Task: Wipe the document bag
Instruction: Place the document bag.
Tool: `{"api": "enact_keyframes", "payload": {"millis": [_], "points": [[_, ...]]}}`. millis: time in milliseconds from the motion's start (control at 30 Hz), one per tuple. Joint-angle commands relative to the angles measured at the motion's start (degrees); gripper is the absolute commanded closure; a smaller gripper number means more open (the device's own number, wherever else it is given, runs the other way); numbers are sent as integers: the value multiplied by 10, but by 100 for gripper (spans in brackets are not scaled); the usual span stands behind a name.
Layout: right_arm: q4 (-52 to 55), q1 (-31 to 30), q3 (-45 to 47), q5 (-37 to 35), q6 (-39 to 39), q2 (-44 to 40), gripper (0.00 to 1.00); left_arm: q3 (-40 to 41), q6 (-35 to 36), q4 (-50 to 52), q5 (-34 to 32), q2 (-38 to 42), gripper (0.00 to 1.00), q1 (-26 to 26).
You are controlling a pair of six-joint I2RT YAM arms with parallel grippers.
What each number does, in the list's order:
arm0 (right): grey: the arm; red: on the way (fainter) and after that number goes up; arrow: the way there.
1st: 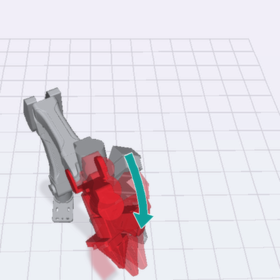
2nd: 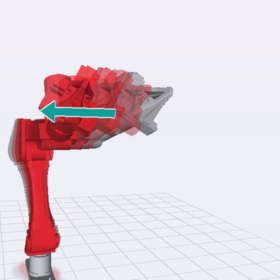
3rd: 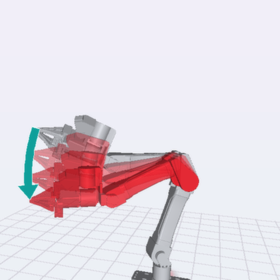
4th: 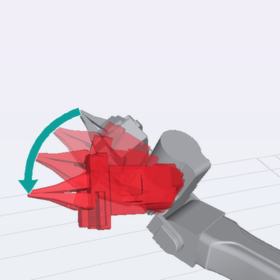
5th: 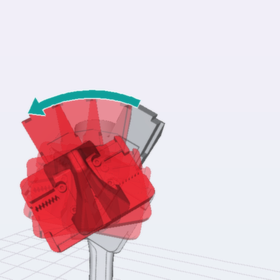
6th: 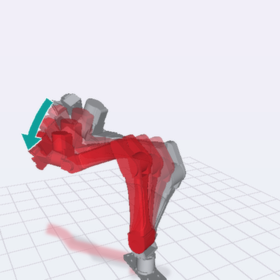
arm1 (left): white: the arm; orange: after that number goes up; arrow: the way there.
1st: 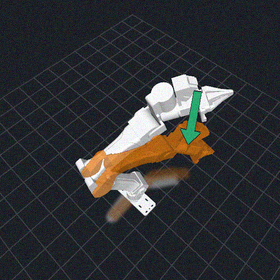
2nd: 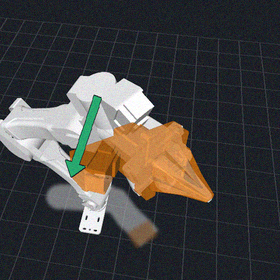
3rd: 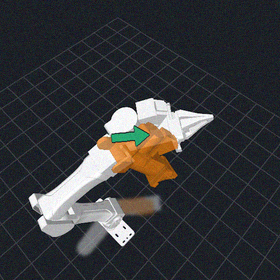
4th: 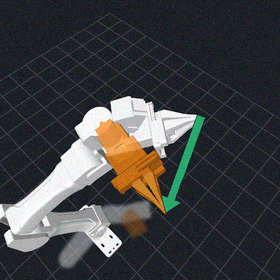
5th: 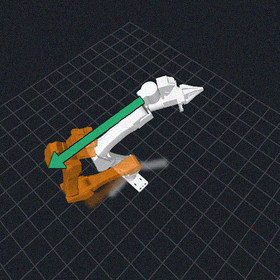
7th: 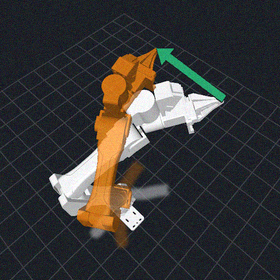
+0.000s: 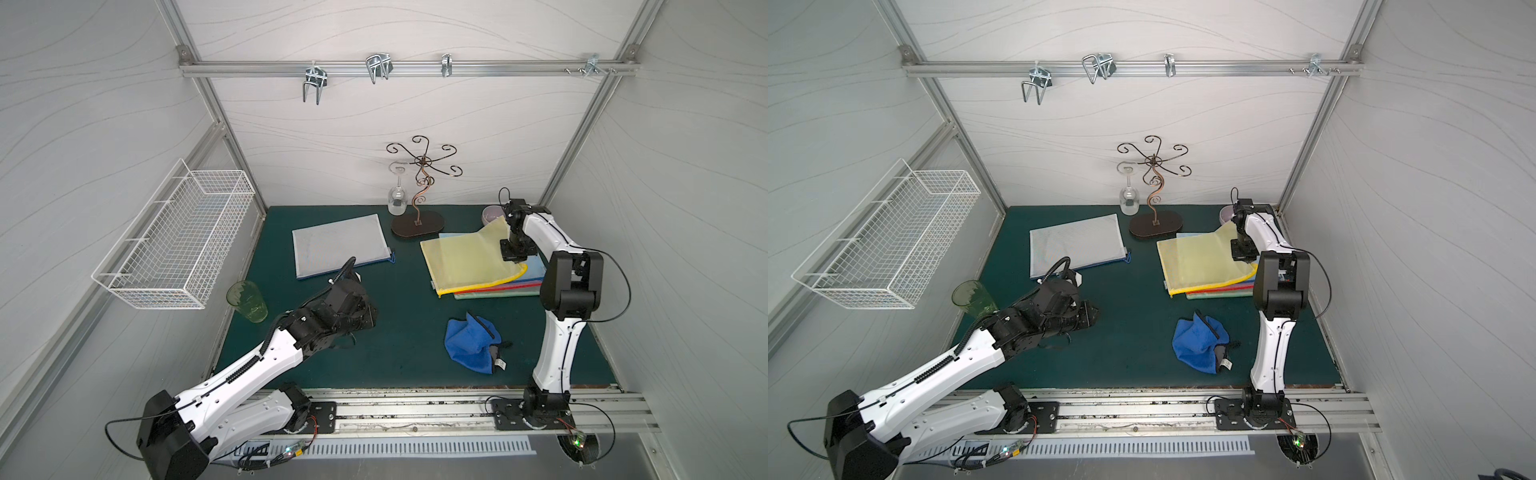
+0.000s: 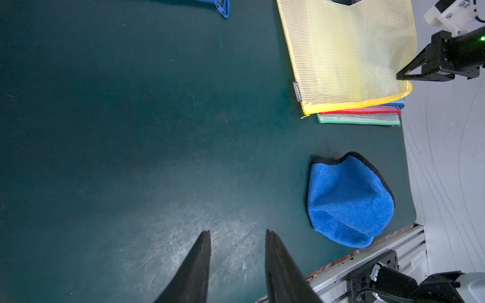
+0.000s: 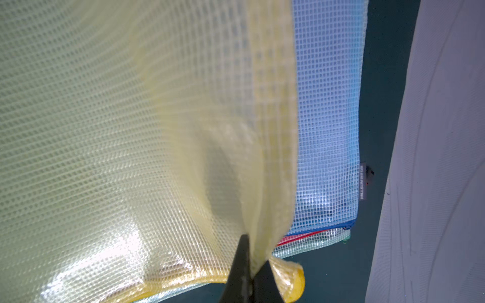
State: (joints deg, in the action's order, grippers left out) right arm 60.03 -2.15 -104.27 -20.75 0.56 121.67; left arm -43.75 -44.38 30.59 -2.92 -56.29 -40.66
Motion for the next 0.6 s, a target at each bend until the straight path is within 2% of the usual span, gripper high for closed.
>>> {"api": "enact_keyframes", "payload": {"millis": [0, 200, 567], "points": [[24, 20, -12, -45, -15, 22, 100, -16, 5, 16, -14, 7, 62, 11], [23, 54, -6, -88, -14, 39, 100, -27, 17, 17, 1, -7, 62, 34], [20, 72, -20, -66, -8, 63, 100, -40, 35, -8, 32, -51, 62, 59]]}}
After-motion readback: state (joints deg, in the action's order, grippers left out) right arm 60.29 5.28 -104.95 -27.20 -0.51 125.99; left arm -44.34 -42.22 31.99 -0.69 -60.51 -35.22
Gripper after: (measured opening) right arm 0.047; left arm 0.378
